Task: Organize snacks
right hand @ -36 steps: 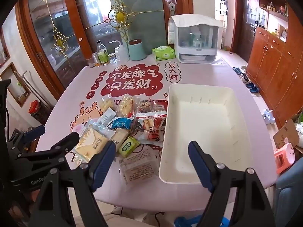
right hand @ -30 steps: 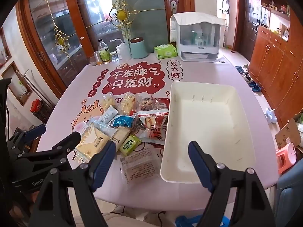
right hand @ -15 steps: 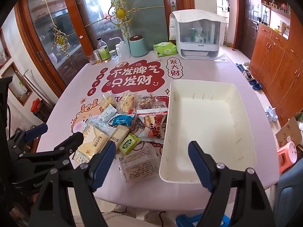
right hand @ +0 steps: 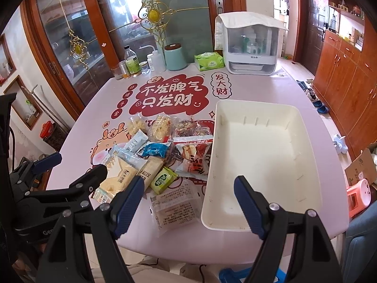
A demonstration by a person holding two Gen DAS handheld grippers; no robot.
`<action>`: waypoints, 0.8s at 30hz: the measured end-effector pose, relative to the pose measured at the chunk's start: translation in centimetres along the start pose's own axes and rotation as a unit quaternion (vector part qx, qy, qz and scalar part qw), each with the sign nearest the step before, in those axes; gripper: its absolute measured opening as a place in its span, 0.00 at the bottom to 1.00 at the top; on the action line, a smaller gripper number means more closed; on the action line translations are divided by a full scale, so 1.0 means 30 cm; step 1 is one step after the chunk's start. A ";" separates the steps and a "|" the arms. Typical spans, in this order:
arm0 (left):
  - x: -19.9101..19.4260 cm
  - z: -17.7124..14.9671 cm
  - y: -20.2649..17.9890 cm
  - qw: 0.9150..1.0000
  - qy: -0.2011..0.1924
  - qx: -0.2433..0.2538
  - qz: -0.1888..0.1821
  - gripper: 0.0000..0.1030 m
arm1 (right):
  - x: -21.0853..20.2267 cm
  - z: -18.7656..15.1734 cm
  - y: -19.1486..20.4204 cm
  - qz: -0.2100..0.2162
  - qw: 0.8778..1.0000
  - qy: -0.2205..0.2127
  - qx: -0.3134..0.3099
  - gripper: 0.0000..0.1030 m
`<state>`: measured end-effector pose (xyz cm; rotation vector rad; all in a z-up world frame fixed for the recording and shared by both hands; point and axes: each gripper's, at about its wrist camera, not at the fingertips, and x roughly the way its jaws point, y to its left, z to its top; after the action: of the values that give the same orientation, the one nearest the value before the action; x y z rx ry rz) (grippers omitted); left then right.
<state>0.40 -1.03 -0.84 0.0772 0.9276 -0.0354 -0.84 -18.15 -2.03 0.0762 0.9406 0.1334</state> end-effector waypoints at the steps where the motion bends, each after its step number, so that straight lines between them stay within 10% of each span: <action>1: -0.001 -0.001 0.001 1.000 0.000 0.000 -0.001 0.99 | 0.001 0.000 0.001 0.000 1.000 0.000 0.000 0.77; 24: -0.003 0.010 0.018 1.000 -0.003 0.000 0.002 0.99 | 0.006 -0.010 0.041 0.005 1.000 -0.004 -0.002 0.74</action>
<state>0.61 -0.53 -0.55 0.0795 0.9205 -0.0323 -1.08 -16.89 -2.20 0.0783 0.9319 0.1430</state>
